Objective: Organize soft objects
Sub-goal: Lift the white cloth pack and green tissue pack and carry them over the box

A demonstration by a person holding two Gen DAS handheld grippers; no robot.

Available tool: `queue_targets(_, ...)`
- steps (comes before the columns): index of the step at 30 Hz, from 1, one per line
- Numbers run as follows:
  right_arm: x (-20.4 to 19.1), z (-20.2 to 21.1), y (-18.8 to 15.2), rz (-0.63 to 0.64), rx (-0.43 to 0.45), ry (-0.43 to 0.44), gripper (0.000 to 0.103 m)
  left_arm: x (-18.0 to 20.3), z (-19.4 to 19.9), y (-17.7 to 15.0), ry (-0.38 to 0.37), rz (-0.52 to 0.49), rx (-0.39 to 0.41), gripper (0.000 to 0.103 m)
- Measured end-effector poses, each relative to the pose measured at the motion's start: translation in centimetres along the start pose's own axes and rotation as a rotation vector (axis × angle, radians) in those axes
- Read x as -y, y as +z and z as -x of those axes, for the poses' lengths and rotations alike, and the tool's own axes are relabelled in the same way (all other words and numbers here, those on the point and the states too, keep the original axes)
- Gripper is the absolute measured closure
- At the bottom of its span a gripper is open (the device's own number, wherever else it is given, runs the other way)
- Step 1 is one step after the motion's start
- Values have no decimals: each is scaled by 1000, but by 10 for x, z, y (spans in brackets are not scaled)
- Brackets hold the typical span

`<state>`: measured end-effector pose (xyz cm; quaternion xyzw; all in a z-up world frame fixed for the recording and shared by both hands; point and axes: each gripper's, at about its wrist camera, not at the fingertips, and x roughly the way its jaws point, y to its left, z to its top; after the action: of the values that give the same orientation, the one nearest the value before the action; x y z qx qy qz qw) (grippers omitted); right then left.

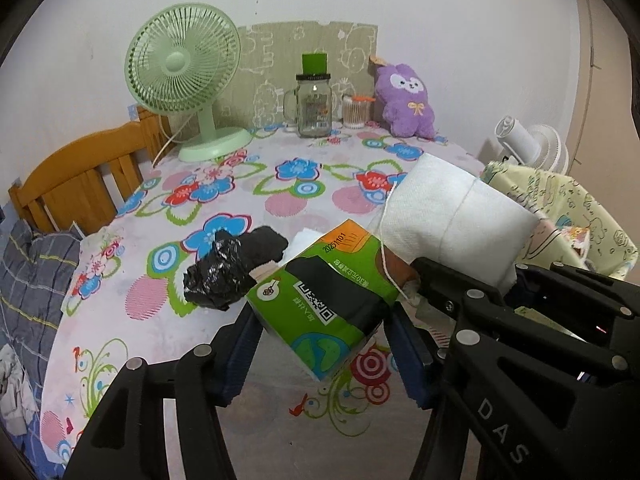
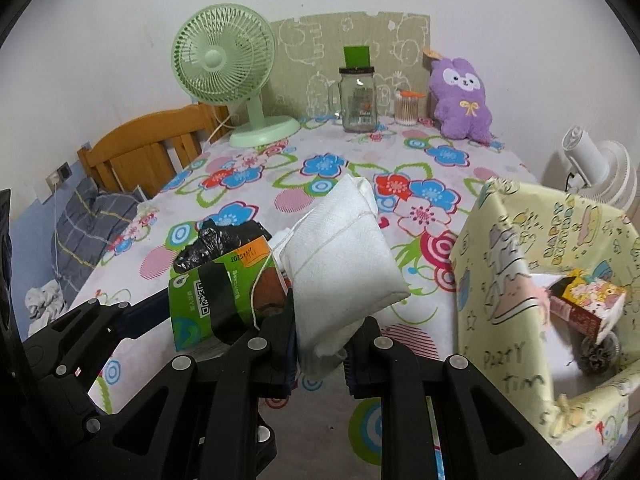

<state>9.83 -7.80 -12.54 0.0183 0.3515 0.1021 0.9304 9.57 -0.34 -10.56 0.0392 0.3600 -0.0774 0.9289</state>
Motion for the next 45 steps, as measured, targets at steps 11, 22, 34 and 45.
queue_targets(11, 0, 34, 5, 2, 61, 0, 82, 9, 28, 7, 10, -13, 58, 40)
queue_targets(22, 1, 66, 10, 9, 120, 6, 82, 17, 57, 16, 21, -20, 114, 40)
queue_targets(34, 7, 91, 21, 9, 164, -1, 82, 28, 76, 28, 17, -28, 155, 40)
queue_targets(45, 25, 105, 26, -2, 191, -16, 82, 46, 81, 38, 3, -46, 178, 40)
